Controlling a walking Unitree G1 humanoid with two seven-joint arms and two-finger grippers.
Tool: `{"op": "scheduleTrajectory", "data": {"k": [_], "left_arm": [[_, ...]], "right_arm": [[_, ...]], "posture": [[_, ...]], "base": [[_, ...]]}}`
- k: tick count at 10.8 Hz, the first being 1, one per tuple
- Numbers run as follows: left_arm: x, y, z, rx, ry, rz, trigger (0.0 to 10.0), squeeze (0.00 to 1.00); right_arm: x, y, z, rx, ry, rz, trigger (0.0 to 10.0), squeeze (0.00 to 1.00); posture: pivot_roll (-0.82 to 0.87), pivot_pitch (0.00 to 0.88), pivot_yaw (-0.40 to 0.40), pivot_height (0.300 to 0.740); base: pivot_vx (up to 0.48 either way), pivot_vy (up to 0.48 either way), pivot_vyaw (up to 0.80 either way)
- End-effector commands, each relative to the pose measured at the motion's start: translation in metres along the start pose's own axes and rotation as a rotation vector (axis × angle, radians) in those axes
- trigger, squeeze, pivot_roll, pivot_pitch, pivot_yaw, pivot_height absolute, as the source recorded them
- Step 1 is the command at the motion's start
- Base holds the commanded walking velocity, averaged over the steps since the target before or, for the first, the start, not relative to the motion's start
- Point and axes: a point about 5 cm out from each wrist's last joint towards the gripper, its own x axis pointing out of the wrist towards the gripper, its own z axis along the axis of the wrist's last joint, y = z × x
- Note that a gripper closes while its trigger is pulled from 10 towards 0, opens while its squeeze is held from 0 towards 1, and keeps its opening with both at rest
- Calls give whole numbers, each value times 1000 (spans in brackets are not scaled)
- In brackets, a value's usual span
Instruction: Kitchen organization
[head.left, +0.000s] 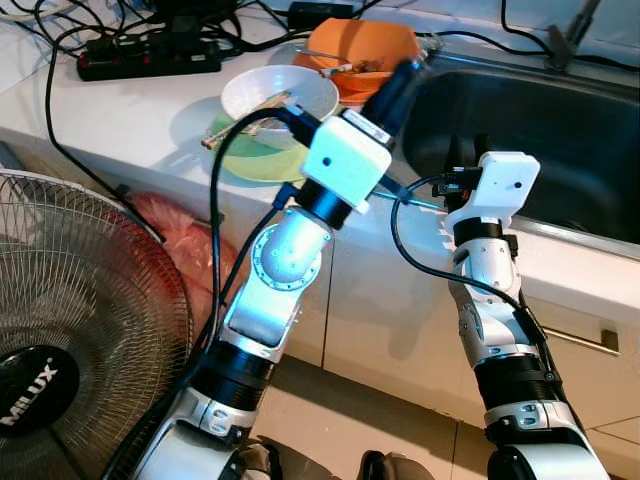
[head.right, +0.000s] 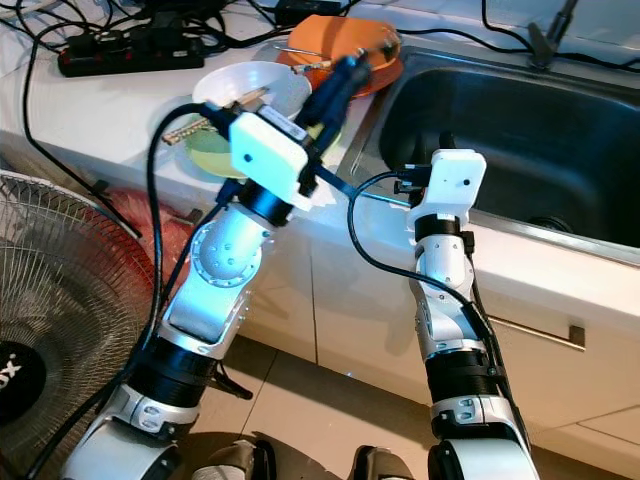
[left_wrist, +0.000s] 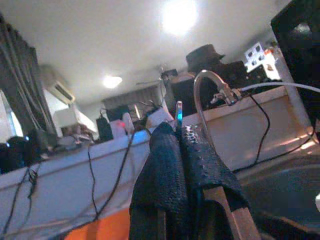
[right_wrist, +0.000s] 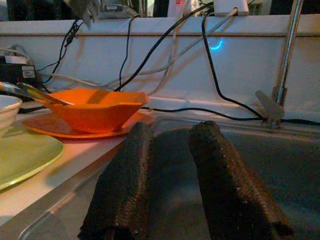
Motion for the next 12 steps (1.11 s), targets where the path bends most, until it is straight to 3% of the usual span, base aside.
{"op": "scheduleTrajectory", "data": {"k": [1,3,5,7,12], "left_arm": [[-2,1,-1,-38,11,1,10000,0],[-5,8,-9,-193,61,29,10000,0],[-7,19,-10,-269,53,92,10000,0],[-8,27,-10,-354,64,119,10000,0],[-12,15,-17,-478,138,29,10000,0]], "right_arm": [[-1,1,-1,-2,1,2,10000,0],[-3,6,0,-97,-35,71,10000,0],[-4,7,2,-134,-55,107,10000,0],[-7,12,1,-242,-81,170,10000,0],[-9,20,0,-291,-99,207,10000,0]], "posture": [[19,127,15,740],[17,118,19,740],[16,116,21,740],[16,129,20,740],[15,140,16,740]], "base": [[0,0,0],[0,0,0],[0,0,0],[0,0,0],[0,0,0]]}}
